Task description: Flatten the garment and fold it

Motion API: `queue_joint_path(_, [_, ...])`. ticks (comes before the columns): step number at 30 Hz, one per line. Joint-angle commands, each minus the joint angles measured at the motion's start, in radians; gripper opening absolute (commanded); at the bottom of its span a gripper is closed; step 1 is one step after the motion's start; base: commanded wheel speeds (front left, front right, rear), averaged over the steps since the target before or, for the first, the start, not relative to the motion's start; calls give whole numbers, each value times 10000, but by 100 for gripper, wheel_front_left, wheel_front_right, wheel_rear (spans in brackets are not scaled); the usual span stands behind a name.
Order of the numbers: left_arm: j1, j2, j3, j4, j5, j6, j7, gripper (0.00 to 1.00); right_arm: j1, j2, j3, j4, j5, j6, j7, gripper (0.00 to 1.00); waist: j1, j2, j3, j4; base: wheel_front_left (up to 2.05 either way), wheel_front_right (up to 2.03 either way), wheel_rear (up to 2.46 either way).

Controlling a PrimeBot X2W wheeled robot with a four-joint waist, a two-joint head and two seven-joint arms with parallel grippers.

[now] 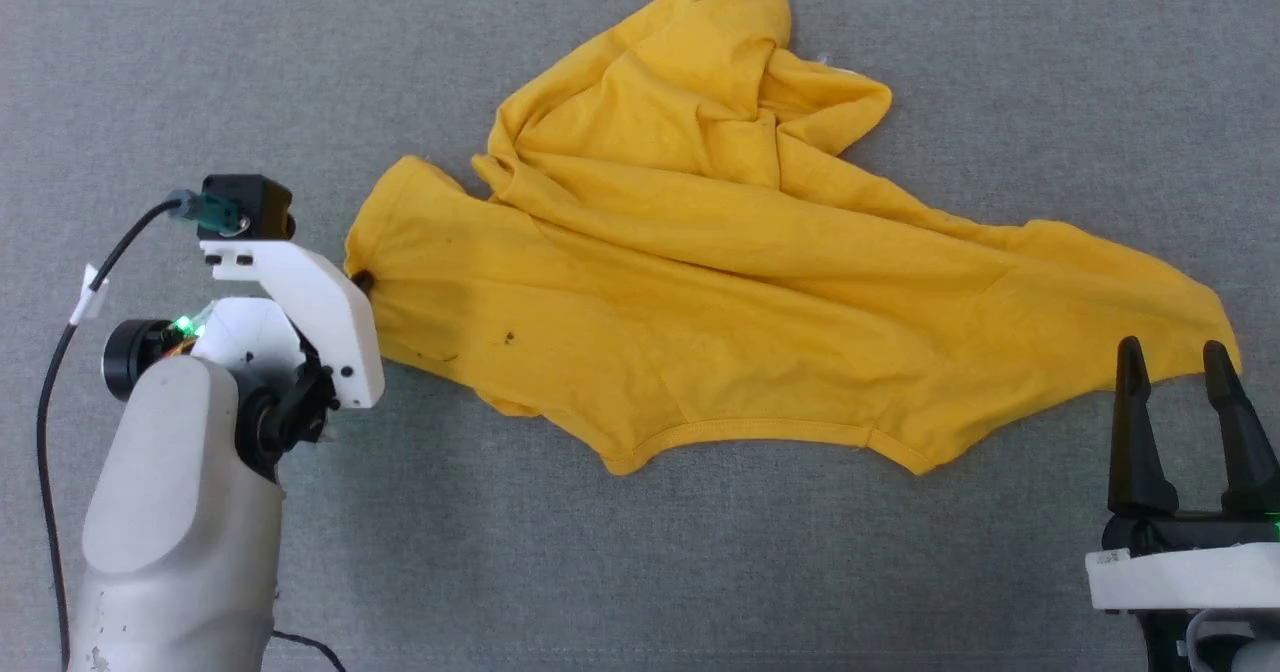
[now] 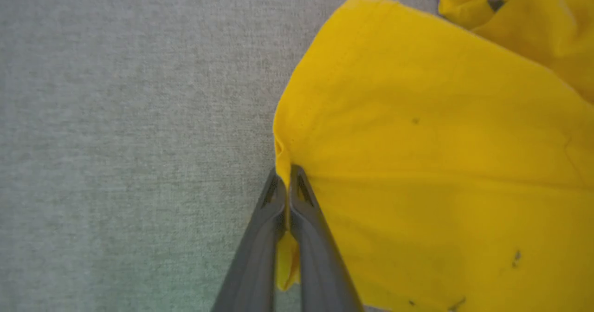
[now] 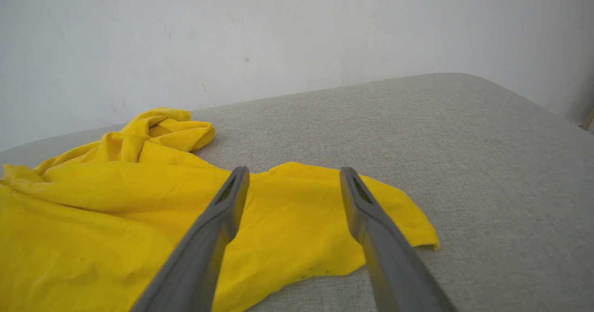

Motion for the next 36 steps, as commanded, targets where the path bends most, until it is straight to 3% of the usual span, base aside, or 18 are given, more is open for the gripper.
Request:
queue_joint_path(1, [657,-336,-147,392,-300,-97,138,0,-155,22,-28,23,-46,-19,-47,100,1,0,-69,50,0,0,0])
queue_joint_path(11, [1927,-1244,810,-1611,-1730,8,-1465,0,13,22,81,193,-19,-19,-47,100,1,0,-667,170,0,0,0])
queue_joint_path(23, [5911,-1444,2318,-4153,-1809,1464,-2405,0,318,22,27,282,-26,-19,-47,100,1,0,-1110,231,0,0,0])
queue_joint_path(31, [6442,-1601,2308,-4885,-2099,1488,-2475,0,373,22,168,416,-359,-19,28,100,1,0,-1370,384,0,0,0])
queue_joint_path(36, [6165,-1691,1976,-5220,-2071,1448,-2610,0,-354,22,60,72,-1105,-19,1182,100,1,0,-1278,283,0,0,0])
